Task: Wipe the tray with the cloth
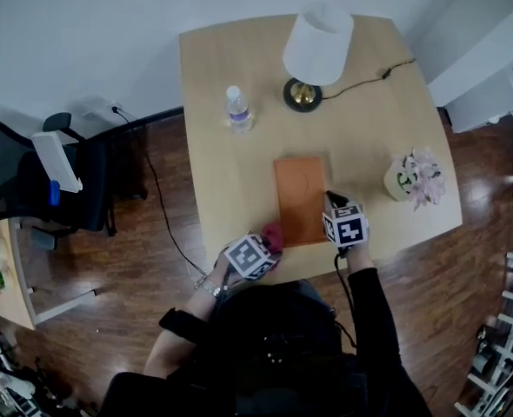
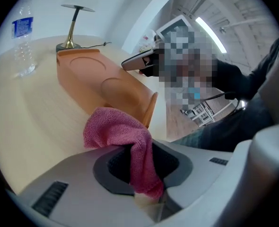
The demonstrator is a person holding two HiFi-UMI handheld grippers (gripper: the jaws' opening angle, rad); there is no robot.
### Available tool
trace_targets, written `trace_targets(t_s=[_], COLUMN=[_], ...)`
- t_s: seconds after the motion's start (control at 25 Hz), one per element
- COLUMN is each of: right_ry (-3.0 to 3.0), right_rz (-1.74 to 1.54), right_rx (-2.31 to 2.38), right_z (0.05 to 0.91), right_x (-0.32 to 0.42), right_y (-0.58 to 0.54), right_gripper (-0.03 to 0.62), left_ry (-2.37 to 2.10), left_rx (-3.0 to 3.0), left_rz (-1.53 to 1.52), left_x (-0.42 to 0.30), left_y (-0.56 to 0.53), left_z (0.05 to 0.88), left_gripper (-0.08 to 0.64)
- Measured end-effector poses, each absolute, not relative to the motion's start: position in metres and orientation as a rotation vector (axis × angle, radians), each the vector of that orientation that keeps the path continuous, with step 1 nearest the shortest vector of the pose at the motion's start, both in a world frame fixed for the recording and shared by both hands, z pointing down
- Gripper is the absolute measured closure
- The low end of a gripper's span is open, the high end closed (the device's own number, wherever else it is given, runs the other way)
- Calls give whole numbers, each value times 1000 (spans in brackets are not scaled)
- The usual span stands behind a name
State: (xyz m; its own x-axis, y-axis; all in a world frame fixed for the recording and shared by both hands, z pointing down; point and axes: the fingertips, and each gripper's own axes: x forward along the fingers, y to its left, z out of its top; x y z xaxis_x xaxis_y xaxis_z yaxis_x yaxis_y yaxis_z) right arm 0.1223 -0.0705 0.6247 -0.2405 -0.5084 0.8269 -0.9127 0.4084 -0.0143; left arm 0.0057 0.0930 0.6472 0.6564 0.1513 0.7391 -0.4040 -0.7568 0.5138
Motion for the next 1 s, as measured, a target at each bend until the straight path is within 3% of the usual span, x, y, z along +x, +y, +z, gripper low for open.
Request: trace_targets(t_s=[0.48, 1.0], right_ry=[-1925, -1926], right_rz=[652, 620], right_rx=[1161, 985], right_z=[620, 609], right_x=[124, 79], right_y=[-71, -17], right_gripper=[588, 588], left_ry=[-403, -821], left_rx=[2143, 2038], left_rz=[985, 676], left_x=[-19, -38], left_y=[70, -135], left_z=[641, 631], left_gripper=[457, 457])
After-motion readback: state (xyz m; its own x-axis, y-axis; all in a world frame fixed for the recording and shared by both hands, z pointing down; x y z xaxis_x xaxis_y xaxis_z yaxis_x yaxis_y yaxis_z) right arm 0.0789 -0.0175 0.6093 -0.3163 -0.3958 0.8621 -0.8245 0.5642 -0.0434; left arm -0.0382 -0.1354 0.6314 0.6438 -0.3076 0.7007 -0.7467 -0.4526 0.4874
